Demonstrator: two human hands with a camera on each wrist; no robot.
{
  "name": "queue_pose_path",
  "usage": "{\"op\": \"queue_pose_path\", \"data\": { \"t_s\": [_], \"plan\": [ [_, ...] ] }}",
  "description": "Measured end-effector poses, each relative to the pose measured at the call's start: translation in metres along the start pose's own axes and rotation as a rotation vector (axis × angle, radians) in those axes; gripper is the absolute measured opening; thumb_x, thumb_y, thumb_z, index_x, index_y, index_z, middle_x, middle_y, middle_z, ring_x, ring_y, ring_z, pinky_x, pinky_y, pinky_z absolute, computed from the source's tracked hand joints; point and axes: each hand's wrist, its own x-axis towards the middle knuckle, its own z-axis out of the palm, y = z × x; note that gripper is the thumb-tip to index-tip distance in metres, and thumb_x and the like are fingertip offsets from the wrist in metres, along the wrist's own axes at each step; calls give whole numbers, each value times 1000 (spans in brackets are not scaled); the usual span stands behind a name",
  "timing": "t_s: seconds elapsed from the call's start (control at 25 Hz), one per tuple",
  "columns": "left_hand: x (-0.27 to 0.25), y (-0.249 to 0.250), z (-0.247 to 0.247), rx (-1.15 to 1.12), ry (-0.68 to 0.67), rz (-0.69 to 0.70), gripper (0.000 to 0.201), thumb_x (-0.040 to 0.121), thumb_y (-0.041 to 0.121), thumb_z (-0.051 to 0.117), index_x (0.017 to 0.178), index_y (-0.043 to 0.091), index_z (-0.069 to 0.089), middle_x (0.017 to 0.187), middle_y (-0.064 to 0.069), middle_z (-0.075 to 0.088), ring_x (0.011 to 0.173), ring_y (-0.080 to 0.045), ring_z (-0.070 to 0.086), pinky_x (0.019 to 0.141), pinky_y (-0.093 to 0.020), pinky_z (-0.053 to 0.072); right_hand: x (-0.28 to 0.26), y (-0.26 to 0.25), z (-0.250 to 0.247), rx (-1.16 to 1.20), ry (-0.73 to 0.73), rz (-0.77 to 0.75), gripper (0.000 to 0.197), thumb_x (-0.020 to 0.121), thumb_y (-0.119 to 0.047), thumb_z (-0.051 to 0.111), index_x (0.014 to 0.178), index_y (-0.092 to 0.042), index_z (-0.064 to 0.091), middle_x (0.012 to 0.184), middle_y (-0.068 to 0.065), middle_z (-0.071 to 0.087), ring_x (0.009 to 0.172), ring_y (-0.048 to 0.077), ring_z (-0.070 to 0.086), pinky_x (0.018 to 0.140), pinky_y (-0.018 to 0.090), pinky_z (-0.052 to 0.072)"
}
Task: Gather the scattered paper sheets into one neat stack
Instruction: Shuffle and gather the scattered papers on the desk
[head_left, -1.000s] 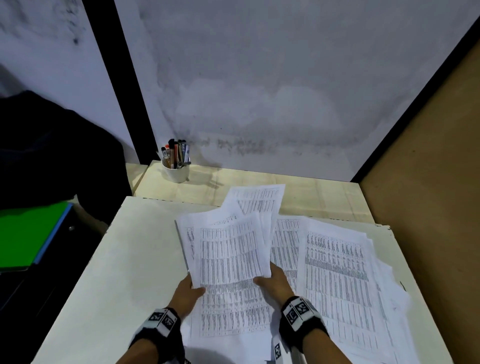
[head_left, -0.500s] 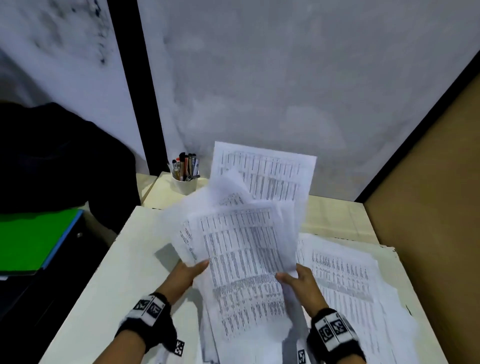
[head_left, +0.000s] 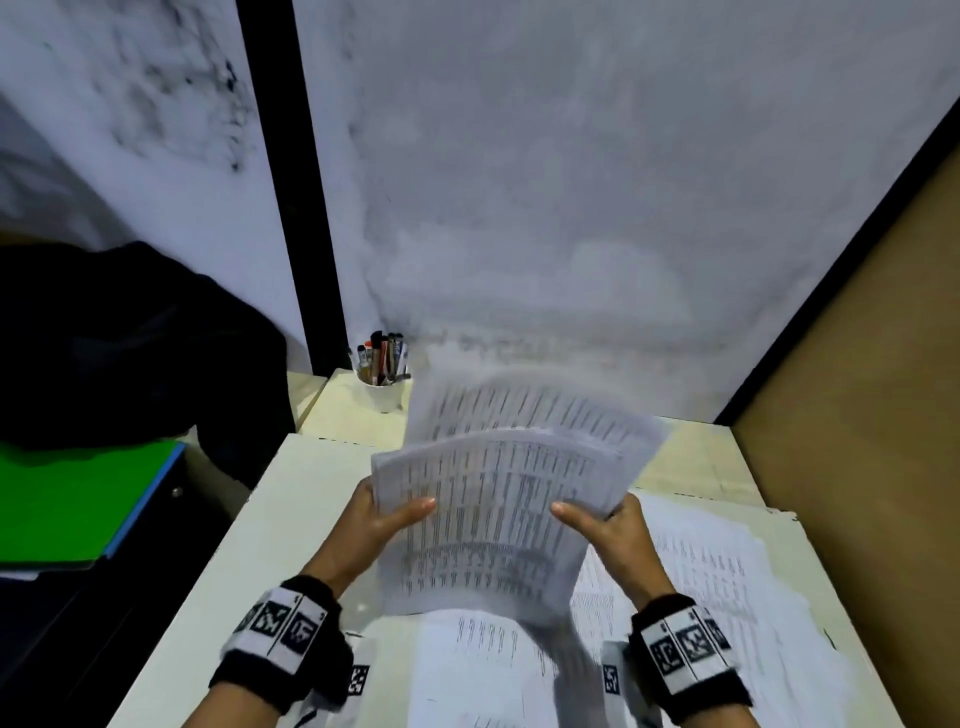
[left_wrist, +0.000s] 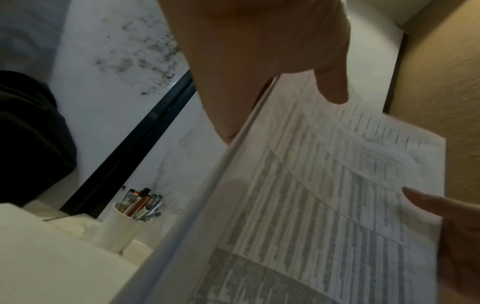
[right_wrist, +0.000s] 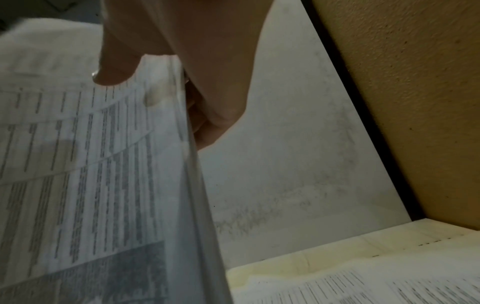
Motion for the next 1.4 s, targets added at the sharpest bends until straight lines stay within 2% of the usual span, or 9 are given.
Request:
{"op": "queue_pose_path", "data": {
  "t_s": [0.16,0.32,0.52,0.68,0.8,0.88,1.0,1.2,1.4],
  "plan": [
    [-3,0,-4,-50,-3,-24,79,31,64,81,94,20,64,81,9,76,78,-5,70,62,-15,53,1,-5,8,33,-25,0,18,71,-5,76,82,-19,69,73,-10,76,72,5,72,64,19,56],
    [-3,-1,2,-19,33,-22,65,37,65,79,91,31,67,84,10,75,80,-8,69,63,-19,55,-1,-8,21,-7,43,85,12,74,-14,74,82,-22,70,74,-10,76,75,6,71,84,39,55],
    [2,5,-1,-149,80,21,70,39,50,82,100,22,62,96,-6,68,91,-20,64,78,-33,56,0,-31,24,70,19,8,20,77,-3,68,84,-21,67,73,-8,74,75,7,70,74,26,58],
    [6,-52,5,-76,104,-252,42,75,26,72,112,14,58,115,-12,66,102,-28,62,82,-33,53,1,18,46,-54,-67,251,10,86,-9,61,90,-18,61,94,3,66,103,29,62,91,38,51],
    [5,-88,11,91,73,-281,34,92,12,49,126,12,45,118,-4,58,110,-26,57,84,-26,50,-2,40,51,-71,-28,335,21,92,-16,53,109,-5,60,90,-1,64,90,17,64,72,15,51],
    [7,-84,10,192,139,-244,22,94,17,46,115,12,51,89,-2,63,83,-22,62,63,-19,50,-6,47,28,-43,8,312,33,92,-18,53,123,-5,54,102,0,66,91,9,62,72,10,49],
    [10,-79,2,350,222,-214,18,95,20,44,88,8,54,60,-2,50,53,-17,47,48,-21,38,-23,79,-48,-190,211,387,51,88,-17,62,135,-11,45,137,14,49,124,27,48,99,35,43],
    [8,-93,-5,449,286,-242,27,95,19,43,71,7,45,62,-8,40,56,-15,36,48,-25,28,-85,138,-180,-857,427,1062,84,73,-46,72,138,-6,36,142,22,38,130,40,37,107,48,34],
    [9,-101,12,469,235,-268,24,94,20,44,75,6,47,61,-9,41,56,-17,36,53,-28,29,-97,157,-191,-858,517,1149,102,66,-48,76,141,-6,21,147,22,24,129,45,35,100,53,38]
  ]
}}
